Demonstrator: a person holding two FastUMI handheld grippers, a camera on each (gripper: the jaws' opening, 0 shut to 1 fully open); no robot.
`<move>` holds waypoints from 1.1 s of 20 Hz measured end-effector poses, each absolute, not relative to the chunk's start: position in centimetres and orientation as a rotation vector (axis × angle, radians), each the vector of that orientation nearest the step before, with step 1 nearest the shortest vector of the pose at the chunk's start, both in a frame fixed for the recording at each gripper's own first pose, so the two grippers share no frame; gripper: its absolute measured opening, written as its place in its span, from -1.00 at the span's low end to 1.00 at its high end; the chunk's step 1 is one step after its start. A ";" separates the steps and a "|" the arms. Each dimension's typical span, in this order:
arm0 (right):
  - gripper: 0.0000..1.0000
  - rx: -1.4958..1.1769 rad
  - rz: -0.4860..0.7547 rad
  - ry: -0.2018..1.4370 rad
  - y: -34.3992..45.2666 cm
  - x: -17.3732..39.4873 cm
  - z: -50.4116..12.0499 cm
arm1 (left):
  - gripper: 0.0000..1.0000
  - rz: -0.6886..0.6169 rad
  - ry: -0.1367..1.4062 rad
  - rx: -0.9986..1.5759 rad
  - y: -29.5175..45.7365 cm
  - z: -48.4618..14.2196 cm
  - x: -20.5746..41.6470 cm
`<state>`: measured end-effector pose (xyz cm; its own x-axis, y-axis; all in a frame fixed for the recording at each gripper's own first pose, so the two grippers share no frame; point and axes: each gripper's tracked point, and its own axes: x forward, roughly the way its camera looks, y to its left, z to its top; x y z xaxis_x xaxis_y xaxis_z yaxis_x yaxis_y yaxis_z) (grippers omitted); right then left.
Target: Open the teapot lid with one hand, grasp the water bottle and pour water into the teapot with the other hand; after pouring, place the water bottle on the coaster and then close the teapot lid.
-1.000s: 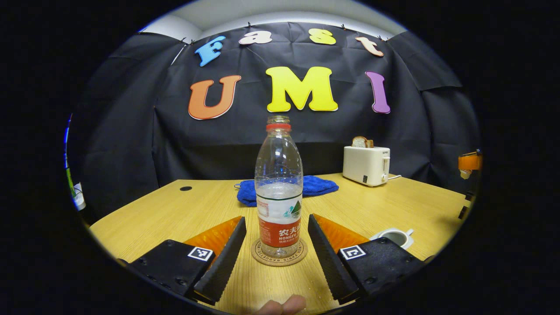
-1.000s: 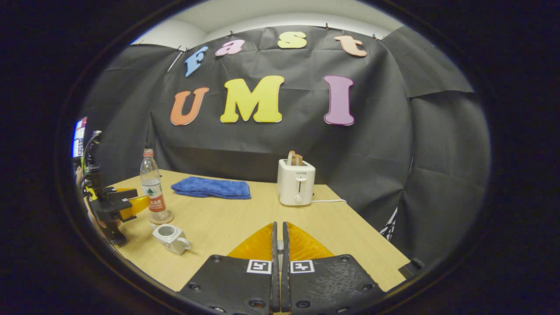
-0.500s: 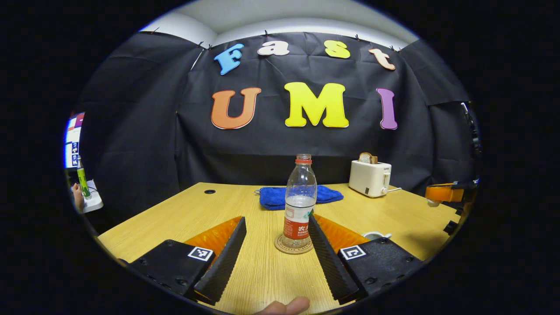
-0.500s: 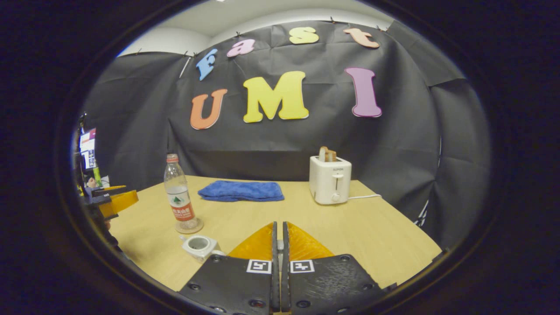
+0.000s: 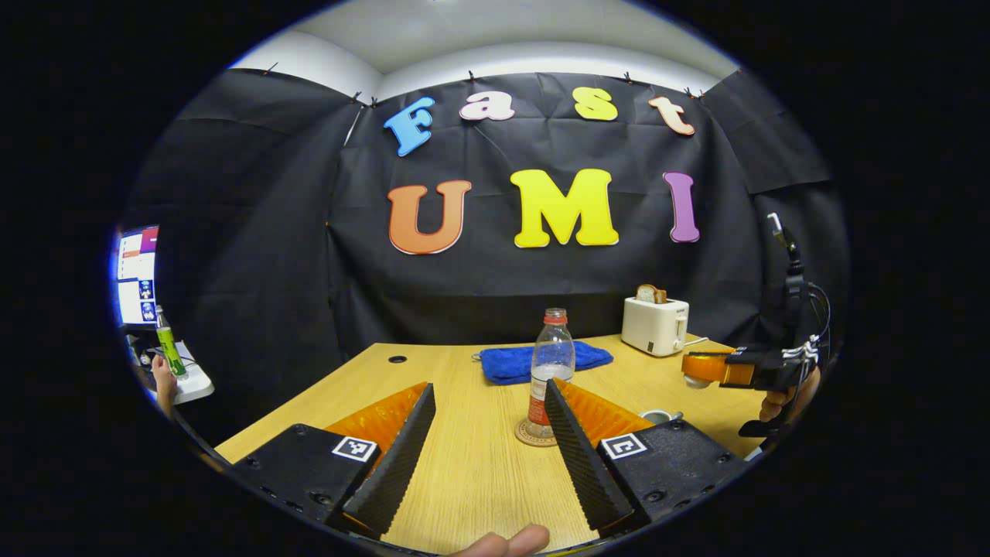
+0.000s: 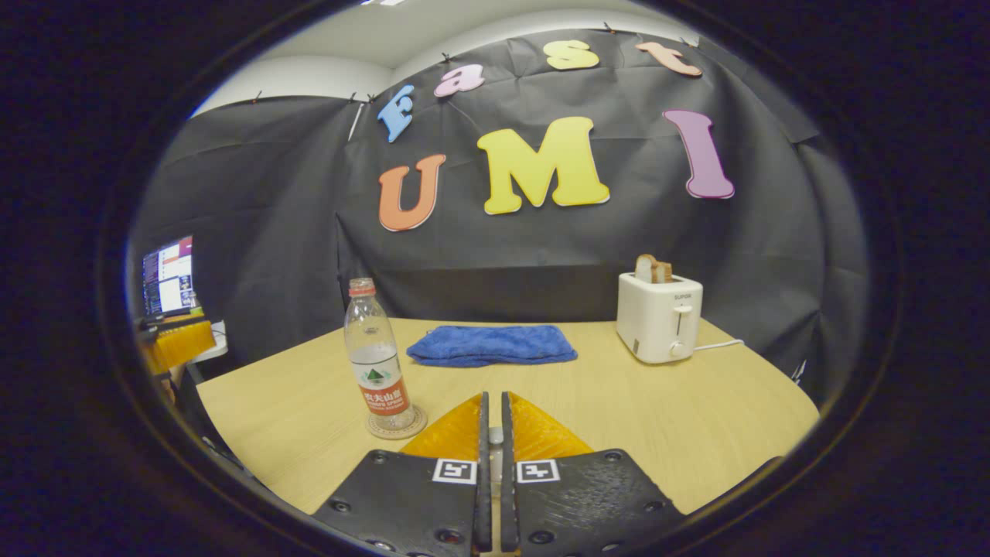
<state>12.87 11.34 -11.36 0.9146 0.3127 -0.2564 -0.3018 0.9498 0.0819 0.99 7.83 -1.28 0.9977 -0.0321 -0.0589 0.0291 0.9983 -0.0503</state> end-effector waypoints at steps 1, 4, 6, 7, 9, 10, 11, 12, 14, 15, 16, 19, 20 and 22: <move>-0.92 0.038 0.319 0.281 12.1 13.1 -12.0 | 0.79 -0.037 0.050 -0.065 7.9 -0.7 0.8; -0.92 0.018 0.330 0.311 13.8 13.4 -13.7 | 0.79 -0.087 0.040 -0.116 7.1 0.0 0.0; -0.92 0.024 0.340 0.329 14.4 13.4 -14.5 | 0.79 -0.105 0.057 -0.124 6.9 -0.2 -0.4; -0.92 0.025 0.346 0.334 14.8 13.2 -14.8 | 0.79 -0.111 0.064 -0.123 6.8 -0.2 -0.6; -0.92 0.023 0.341 0.338 14.7 13.2 -15.1 | 0.80 -0.115 0.066 -0.110 6.6 0.2 -0.9; -0.94 0.026 0.339 0.340 14.7 13.2 -15.2 | 0.80 -0.113 0.062 -0.103 6.7 0.4 -1.0; -0.92 0.031 0.345 0.346 14.8 13.2 -15.4 | 0.79 -0.111 0.058 -0.098 6.8 0.5 -1.1; -0.91 0.033 0.350 0.351 14.9 13.0 -15.5 | 0.79 -0.116 0.056 -0.095 6.6 0.5 -1.2; -0.89 0.037 0.353 0.357 15.0 13.0 -15.7 | 0.80 -0.124 0.062 -0.091 6.2 0.4 -1.2; -0.92 0.043 0.361 0.361 15.3 13.0 -15.8 | 0.80 -0.125 0.069 -0.087 6.3 0.1 -1.3; -0.92 0.043 0.370 0.367 15.7 13.0 -16.0 | 0.80 -0.126 0.074 -0.083 6.3 0.1 -1.3; -0.94 0.039 0.379 0.359 16.2 13.0 -15.9 | 0.80 -0.123 0.077 -0.084 6.5 0.0 -1.2; -0.88 0.035 0.371 0.360 16.2 13.3 -16.0 | 0.79 -0.122 0.082 -0.085 6.6 -0.2 -1.3; -0.87 0.030 0.365 0.358 16.2 13.3 -15.9 | 0.80 -0.117 0.085 -0.085 6.7 -0.2 -1.3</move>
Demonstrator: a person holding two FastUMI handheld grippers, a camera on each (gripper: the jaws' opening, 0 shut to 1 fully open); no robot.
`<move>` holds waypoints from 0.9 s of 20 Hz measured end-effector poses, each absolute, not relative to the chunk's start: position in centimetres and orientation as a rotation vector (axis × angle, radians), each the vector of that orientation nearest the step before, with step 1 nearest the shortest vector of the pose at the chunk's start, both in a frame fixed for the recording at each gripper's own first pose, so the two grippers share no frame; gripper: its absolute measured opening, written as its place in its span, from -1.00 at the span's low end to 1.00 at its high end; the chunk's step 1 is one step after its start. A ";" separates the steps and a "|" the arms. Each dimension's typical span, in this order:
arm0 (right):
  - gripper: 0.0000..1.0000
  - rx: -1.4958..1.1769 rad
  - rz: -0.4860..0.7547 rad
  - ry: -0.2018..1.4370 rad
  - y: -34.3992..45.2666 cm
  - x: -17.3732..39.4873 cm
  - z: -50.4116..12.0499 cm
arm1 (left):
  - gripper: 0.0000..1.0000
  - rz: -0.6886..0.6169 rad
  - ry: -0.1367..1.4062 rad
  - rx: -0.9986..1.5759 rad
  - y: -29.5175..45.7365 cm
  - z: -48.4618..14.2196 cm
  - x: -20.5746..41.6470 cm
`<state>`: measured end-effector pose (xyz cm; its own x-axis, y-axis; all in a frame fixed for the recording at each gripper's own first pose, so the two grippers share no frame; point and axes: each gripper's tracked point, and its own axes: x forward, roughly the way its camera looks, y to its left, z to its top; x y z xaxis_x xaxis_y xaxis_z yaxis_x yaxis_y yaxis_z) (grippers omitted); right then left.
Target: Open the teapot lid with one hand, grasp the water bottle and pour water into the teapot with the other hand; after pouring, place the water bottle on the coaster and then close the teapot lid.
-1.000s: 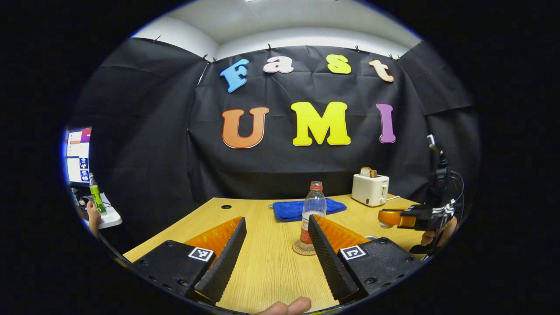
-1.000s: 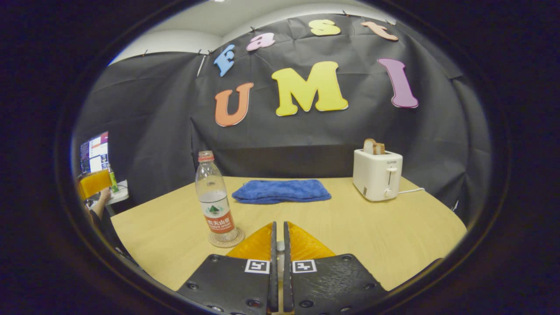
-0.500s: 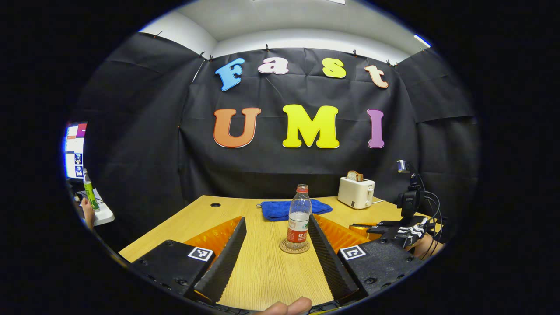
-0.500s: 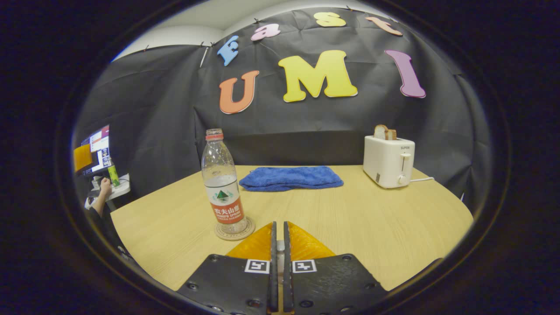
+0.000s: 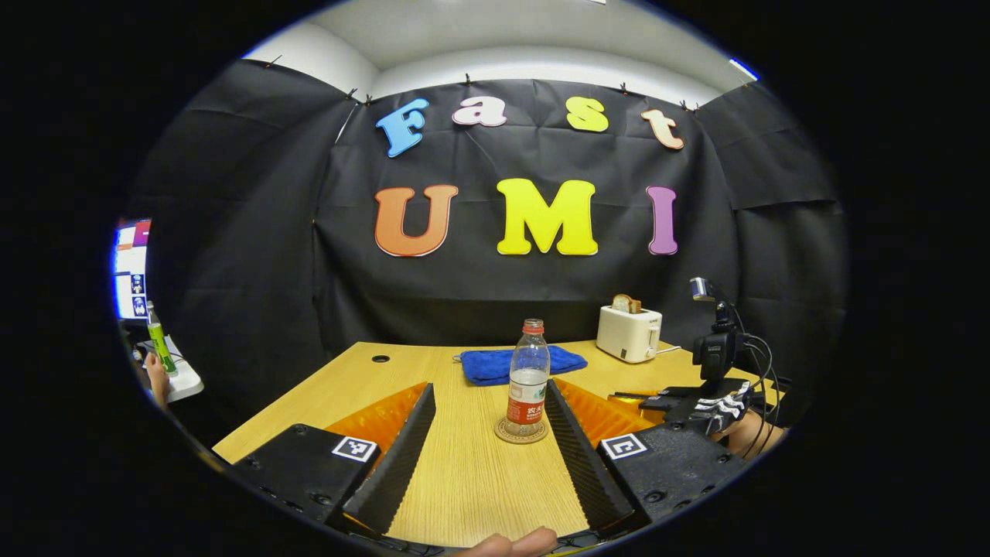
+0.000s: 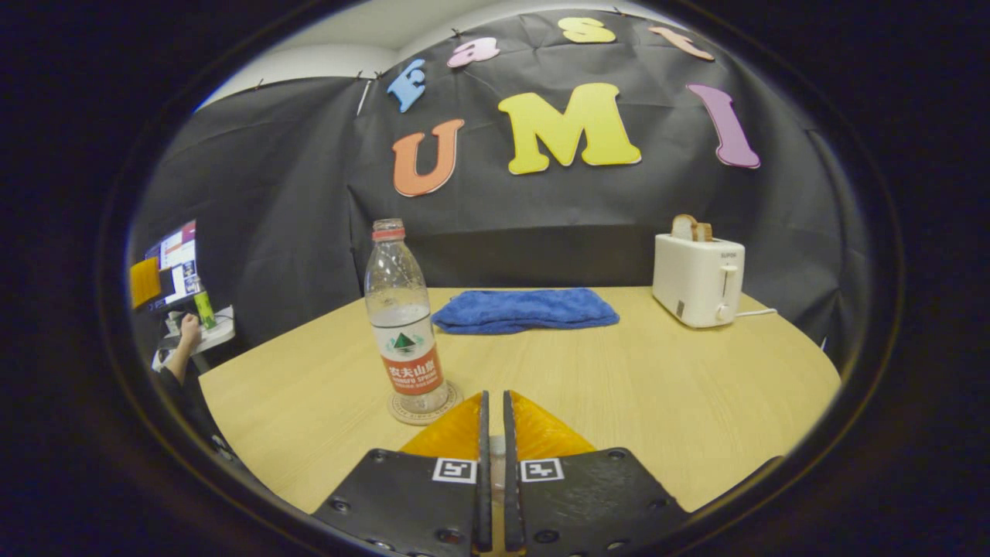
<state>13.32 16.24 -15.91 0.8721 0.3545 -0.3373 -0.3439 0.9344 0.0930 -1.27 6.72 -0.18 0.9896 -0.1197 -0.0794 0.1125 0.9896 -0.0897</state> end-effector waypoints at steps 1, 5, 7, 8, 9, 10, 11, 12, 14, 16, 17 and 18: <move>-0.88 0.033 0.368 0.351 16.3 13.3 -15.7 | 0.80 -0.117 0.085 -0.087 6.8 -0.1 -1.3; -0.86 0.019 0.366 0.342 16.3 12.6 -15.0 | 0.80 -0.111 0.093 -0.092 7.1 -0.3 -1.2; -0.67 -0.001 0.368 0.323 16.2 11.9 -14.1 | 0.79 -0.111 0.096 -0.098 7.0 -0.3 -1.3; -0.44 -0.014 0.372 0.310 16.2 11.4 -13.6 | 0.79 -0.109 0.094 -0.099 7.1 -0.1 -1.3; -0.33 -0.022 0.375 0.298 16.1 10.8 -13.1 | 0.80 -0.107 0.094 -0.100 7.0 -0.1 -1.3; -0.12 -0.020 0.387 0.290 16.2 10.2 -12.7 | 0.80 -0.107 0.096 -0.101 7.0 -0.2 -1.3; 0.04 -0.019 0.396 0.286 16.3 9.6 -12.3 | 0.80 -0.109 0.096 -0.100 6.7 -0.1 -1.4; 0.28 -0.016 0.401 0.280 16.2 9.1 -11.7 | 0.80 -0.113 0.093 -0.097 6.6 0.0 -1.5; 0.38 -0.010 0.399 0.259 15.8 8.0 -10.3 | 0.80 -0.115 0.090 -0.084 6.4 0.2 -1.6; 0.65 -0.003 0.411 0.223 15.6 6.8 -8.5 | 0.80 -0.101 0.084 -0.066 6.5 0.4 -1.6; 0.79 0.004 0.420 0.207 15.5 6.2 -7.6 | 0.80 -0.087 0.082 -0.056 6.7 0.4 -1.7; 0.96 0.011 0.419 0.194 15.1 5.7 -6.8 | 0.80 -0.077 0.082 -0.049 6.8 0.5 -1.7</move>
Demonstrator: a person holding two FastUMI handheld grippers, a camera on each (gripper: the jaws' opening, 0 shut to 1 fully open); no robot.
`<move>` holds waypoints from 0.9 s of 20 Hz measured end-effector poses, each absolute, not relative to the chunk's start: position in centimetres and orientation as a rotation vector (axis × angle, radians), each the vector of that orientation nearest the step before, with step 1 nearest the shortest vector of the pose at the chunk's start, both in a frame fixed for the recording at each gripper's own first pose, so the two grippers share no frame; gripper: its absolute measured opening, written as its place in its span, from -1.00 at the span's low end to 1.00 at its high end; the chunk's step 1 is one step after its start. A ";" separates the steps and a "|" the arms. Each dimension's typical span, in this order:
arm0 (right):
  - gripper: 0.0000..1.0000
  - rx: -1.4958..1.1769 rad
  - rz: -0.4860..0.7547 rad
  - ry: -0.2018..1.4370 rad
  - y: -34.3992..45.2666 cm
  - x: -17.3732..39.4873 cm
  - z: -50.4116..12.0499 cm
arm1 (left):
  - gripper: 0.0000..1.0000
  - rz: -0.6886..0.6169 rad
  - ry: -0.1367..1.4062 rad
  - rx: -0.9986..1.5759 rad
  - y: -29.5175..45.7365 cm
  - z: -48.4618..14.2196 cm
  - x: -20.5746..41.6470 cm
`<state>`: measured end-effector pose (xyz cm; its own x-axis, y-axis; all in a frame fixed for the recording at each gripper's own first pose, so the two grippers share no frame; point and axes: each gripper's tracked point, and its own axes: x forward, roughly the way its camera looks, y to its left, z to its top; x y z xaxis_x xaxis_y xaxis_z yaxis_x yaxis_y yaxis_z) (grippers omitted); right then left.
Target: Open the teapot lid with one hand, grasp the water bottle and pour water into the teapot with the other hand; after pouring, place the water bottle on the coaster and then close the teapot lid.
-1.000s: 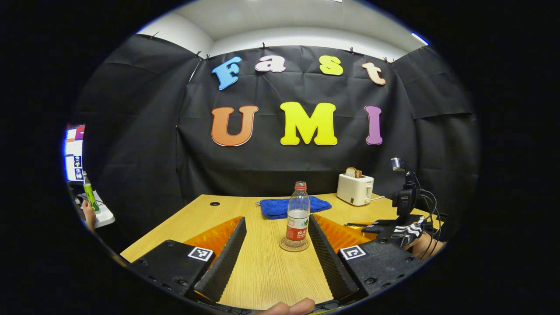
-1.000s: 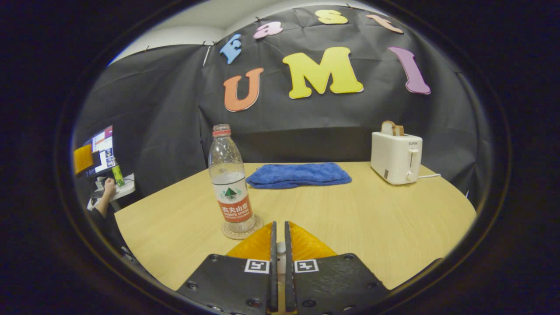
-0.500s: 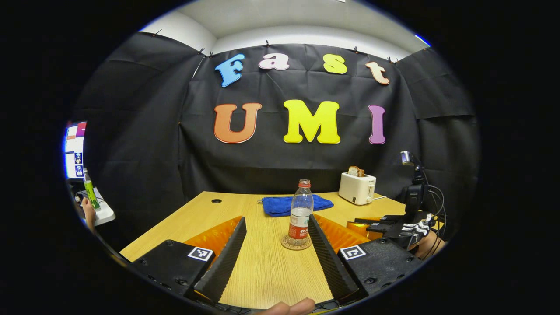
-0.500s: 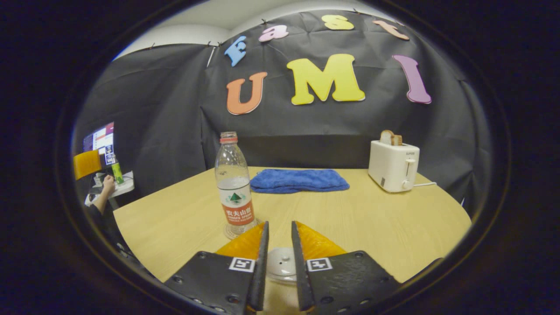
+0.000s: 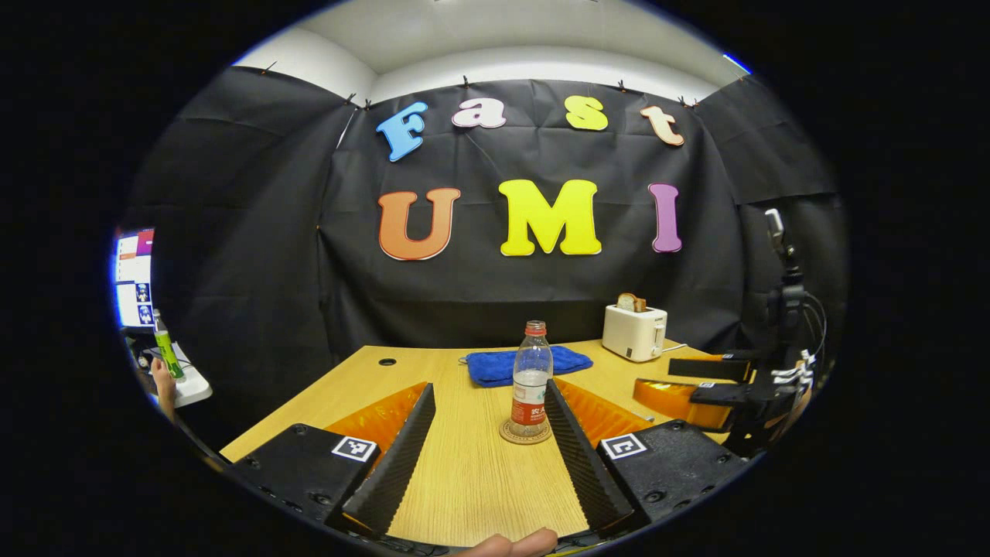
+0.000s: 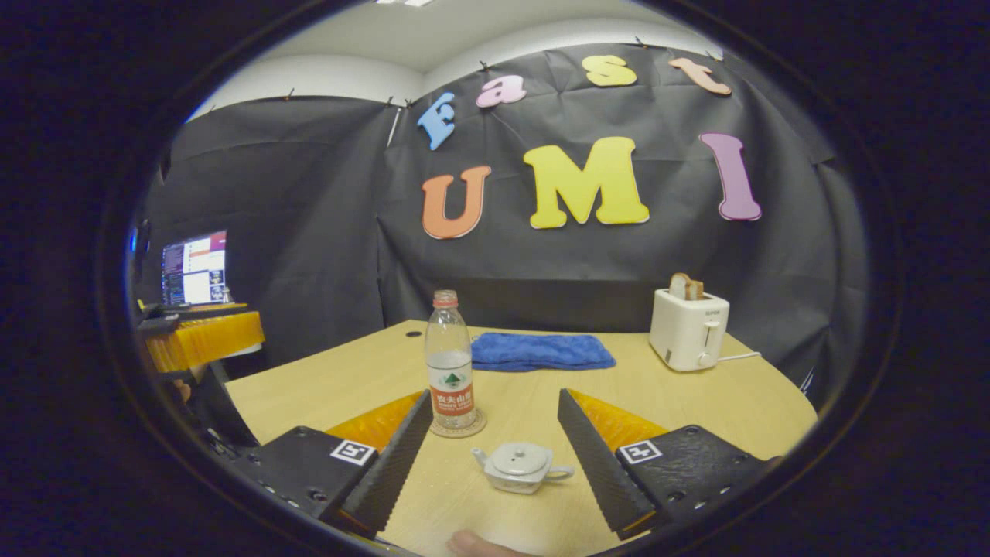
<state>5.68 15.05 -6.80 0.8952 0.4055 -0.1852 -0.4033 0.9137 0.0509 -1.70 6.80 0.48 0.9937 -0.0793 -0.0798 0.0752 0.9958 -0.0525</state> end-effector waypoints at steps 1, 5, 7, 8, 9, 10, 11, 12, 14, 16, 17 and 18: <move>0.96 0.020 0.407 0.180 14.3 5.3 -6.0 | 0.80 -0.075 0.083 -0.043 6.6 0.5 -1.8; 0.96 0.038 0.289 0.138 9.7 4.3 -3.3 | 0.80 -0.068 0.077 -0.030 6.1 0.8 -1.8; 0.96 0.033 0.228 0.127 7.2 3.9 -2.8 | 0.80 -0.059 0.076 -0.027 5.8 0.8 -1.7; 0.94 0.030 0.213 0.126 6.3 3.6 -2.6 | 0.80 -0.056 0.079 -0.026 5.6 0.6 -1.6; 0.92 0.025 0.196 0.128 5.2 3.4 -2.9 | 0.80 -0.051 0.083 -0.025 5.4 0.5 -1.6; 0.92 0.018 0.180 0.128 4.2 3.2 -2.9 | 0.80 -0.040 0.084 -0.026 5.3 0.3 -1.5; 0.99 0.014 0.162 0.131 3.2 3.0 -3.1 | 0.79 -0.023 0.089 -0.032 5.3 0.2 -1.4; 0.84 0.011 0.150 0.133 2.4 2.7 -3.3 | 0.80 -0.002 0.097 -0.045 5.4 -0.1 -1.1; 0.84 0.015 0.138 0.140 1.3 2.1 -3.7 | 0.80 0.011 0.111 -0.064 5.0 -0.6 -0.9; 0.92 0.024 0.141 0.131 0.7 1.4 -3.8 | 0.80 0.019 0.106 -0.062 4.7 -0.5 -0.9; 0.86 0.037 0.130 0.132 0.1 1.1 -4.1 | 0.80 0.028 0.099 -0.060 4.8 -0.4 -0.8; 0.86 0.050 0.114 0.128 -0.3 1.1 -4.1 | 0.80 0.033 0.098 -0.068 4.8 -0.3 -0.8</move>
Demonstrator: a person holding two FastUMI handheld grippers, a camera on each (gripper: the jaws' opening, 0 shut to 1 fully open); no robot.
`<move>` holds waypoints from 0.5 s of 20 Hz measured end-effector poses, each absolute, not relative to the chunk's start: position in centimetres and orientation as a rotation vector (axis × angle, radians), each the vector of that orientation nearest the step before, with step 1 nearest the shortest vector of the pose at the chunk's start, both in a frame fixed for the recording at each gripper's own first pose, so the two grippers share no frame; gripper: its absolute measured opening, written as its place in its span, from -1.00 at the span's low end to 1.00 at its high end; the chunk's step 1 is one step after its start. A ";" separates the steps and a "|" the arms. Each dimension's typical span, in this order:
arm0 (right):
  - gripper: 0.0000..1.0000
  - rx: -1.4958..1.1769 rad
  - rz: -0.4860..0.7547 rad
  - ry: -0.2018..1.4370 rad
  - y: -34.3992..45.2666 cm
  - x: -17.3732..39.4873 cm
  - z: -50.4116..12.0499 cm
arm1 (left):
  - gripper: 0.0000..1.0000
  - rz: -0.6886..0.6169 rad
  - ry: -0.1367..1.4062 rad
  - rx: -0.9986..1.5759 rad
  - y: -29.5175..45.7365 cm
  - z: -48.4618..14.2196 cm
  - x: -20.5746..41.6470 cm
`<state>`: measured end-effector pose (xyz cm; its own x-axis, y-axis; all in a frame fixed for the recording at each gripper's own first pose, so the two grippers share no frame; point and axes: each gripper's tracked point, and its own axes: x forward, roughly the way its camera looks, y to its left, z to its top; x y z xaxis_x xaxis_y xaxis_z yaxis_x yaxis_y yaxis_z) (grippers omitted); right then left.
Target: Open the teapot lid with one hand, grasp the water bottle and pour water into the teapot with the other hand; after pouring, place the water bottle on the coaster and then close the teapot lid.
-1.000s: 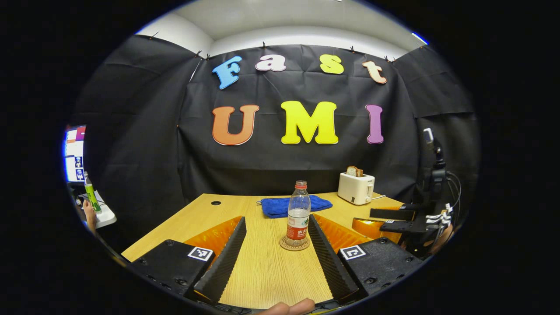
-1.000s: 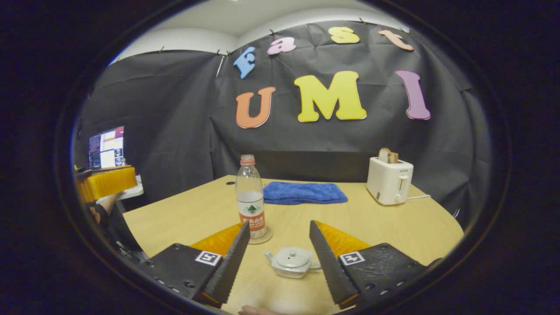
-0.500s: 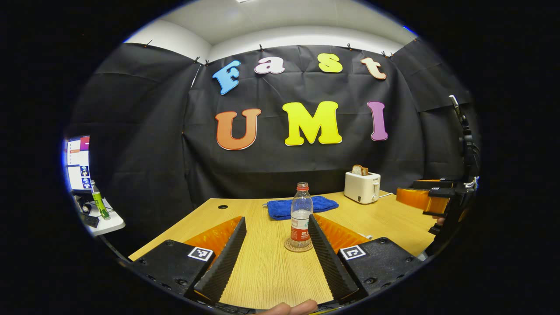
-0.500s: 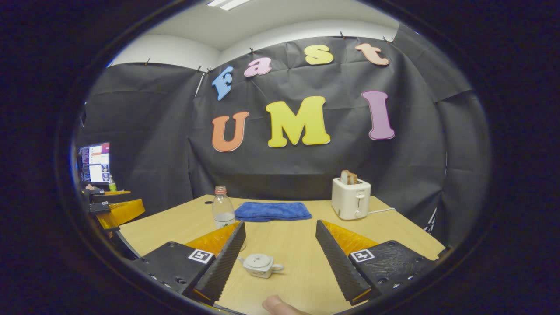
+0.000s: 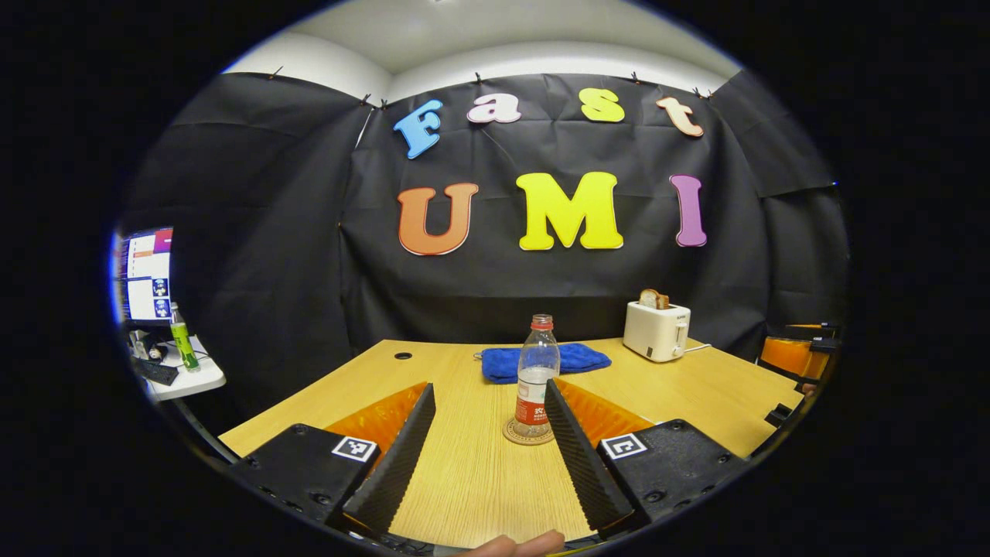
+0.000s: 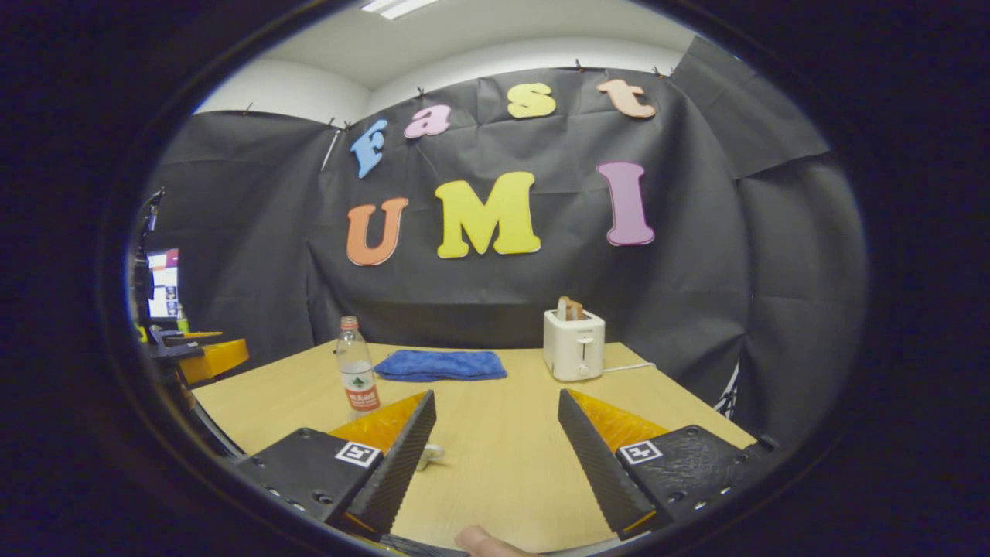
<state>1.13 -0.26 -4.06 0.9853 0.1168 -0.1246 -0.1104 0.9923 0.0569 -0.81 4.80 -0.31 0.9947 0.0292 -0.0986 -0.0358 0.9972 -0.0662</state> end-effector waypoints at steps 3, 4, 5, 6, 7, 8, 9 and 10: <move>0.92 0.041 0.128 0.122 0.3 0.7 -3.7 | 0.80 0.007 0.086 -0.062 3.5 0.1 -1.1; 0.92 0.033 0.137 0.125 0.6 0.6 -3.7 | 0.80 0.000 0.083 -0.051 3.2 0.2 -1.2; 0.92 0.023 0.148 0.129 0.9 0.6 -4.1 | 0.80 -0.004 0.082 -0.042 3.0 0.1 -1.2; 0.86 0.013 0.154 0.134 1.1 0.5 -4.2 | 0.80 -0.004 0.084 -0.036 2.8 0.0 -1.2; 0.92 0.006 0.152 0.138 1.1 0.6 -4.4 | 0.80 -0.002 0.090 -0.034 2.6 -0.3 -1.0; 0.92 -0.001 0.149 0.139 1.0 0.7 -4.5 | 0.80 -0.006 0.100 -0.032 2.2 -0.6 -0.8; 0.92 -0.006 0.149 0.139 1.2 0.7 -4.6 | 0.80 -0.013 0.110 -0.029 1.8 -0.9 -0.8; 0.92 -0.009 0.146 0.142 1.2 0.7 -4.6 | 0.80 -0.019 0.117 -0.026 1.6 -1.0 -0.8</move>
